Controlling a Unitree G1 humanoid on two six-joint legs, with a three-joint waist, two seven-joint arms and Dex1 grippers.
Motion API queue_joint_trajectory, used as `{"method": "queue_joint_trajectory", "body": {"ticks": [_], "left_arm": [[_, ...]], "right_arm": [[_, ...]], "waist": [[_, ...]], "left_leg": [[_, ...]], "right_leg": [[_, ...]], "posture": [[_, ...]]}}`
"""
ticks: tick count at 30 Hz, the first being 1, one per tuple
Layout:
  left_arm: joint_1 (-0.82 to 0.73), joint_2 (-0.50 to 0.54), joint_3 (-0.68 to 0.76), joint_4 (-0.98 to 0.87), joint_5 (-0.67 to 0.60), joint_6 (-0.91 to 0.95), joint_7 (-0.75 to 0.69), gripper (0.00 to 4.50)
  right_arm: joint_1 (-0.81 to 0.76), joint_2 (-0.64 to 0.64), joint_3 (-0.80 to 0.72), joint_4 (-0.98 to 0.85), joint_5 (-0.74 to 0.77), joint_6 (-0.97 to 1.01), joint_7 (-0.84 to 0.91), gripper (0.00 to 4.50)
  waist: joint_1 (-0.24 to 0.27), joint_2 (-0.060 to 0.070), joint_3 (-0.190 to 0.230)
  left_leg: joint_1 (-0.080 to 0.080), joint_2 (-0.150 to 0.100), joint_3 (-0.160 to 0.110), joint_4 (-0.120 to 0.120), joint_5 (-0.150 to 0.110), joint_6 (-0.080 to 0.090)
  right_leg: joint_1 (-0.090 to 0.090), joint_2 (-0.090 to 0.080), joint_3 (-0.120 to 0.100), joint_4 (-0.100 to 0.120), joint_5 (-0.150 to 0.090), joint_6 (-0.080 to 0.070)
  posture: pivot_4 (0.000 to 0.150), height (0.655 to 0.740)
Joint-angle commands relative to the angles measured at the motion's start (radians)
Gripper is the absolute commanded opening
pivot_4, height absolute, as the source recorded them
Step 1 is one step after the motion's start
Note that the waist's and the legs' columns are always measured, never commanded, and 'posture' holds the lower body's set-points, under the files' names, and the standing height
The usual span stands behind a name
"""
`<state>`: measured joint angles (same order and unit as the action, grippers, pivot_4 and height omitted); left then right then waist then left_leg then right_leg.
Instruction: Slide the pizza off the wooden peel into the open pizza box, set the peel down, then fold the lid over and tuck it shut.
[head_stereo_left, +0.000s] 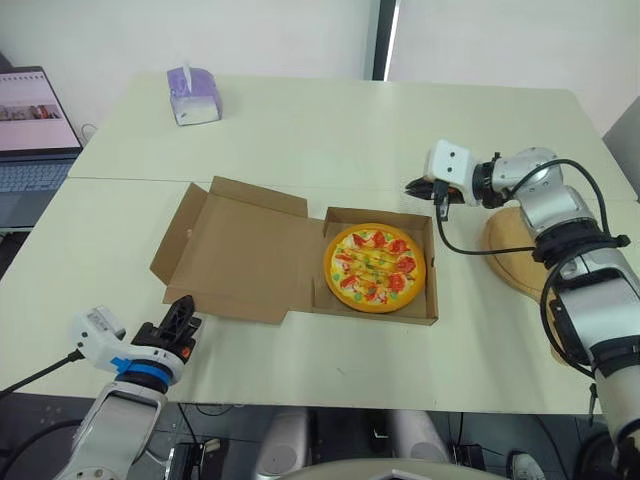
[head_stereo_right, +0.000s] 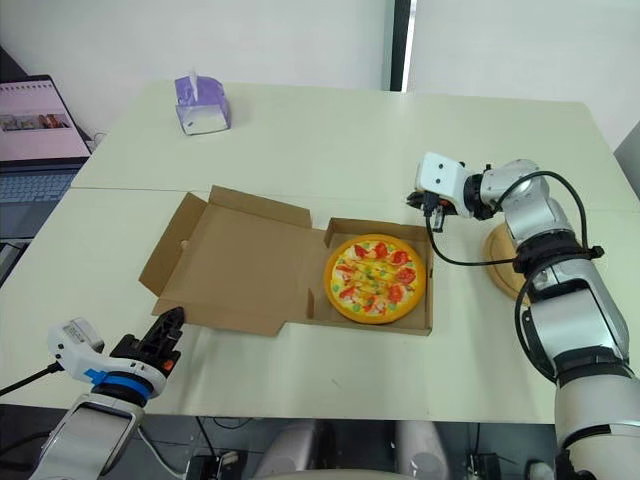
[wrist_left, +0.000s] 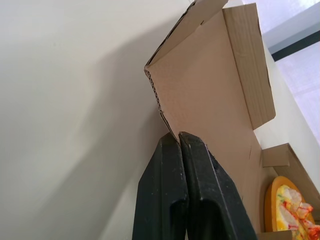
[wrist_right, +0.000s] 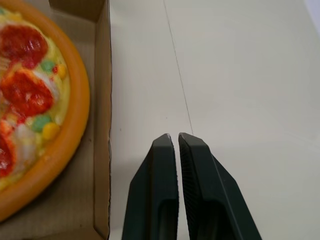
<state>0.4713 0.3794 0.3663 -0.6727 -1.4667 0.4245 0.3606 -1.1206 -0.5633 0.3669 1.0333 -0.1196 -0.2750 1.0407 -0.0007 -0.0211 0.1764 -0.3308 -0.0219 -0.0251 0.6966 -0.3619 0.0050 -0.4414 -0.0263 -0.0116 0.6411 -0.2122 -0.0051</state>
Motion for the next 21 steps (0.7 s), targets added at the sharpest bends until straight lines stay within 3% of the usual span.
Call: {"method": "queue_joint_trajectory", "body": {"ticks": [1,7,11,21], "left_arm": [[-0.006,0.021,0.017,-0.027,0.005,0.010,-0.013,0.00],[-0.024,0.062,0.026,-0.002,0.005,0.037,-0.053,0.00],[-0.082,0.133,0.024,0.052,0.035,0.084,-0.118,0.00],[-0.412,0.274,-0.032,0.272,0.155,0.207,-0.290,0.00]], "right_arm": [[-0.047,0.014,-0.001,0.125,-0.060,-0.081,-0.002,0.15],[-0.065,0.003,-0.001,0.208,-0.130,-0.139,0.007,0.15],[-0.045,-0.004,-0.035,0.200,-0.103,-0.139,0.128,0.15],[0.066,-0.072,-0.102,0.040,-0.040,-0.096,0.337,0.15]], "waist": [[0.000,0.000,0.000],[0.000,0.002,0.001],[0.002,0.002,0.002],[0.005,0.003,0.002]], "left_leg": [[0.000,0.000,0.000,0.000,0.000,0.000],[0.000,0.000,0.001,0.000,0.000,0.000],[0.000,0.000,-0.001,0.000,0.001,-0.001],[0.001,-0.001,-0.002,0.000,0.001,-0.002]], "right_leg": [[0.000,0.000,0.000,0.000,0.000,0.000],[0.000,0.000,0.000,0.000,0.000,0.000],[0.000,0.000,-0.001,0.001,0.000,0.000],[0.001,-0.001,-0.001,0.002,0.001,0.000]], "posture": [[0.150,0.7400],[0.150,0.7400],[0.150,0.7400],[0.150,0.7400]]}}
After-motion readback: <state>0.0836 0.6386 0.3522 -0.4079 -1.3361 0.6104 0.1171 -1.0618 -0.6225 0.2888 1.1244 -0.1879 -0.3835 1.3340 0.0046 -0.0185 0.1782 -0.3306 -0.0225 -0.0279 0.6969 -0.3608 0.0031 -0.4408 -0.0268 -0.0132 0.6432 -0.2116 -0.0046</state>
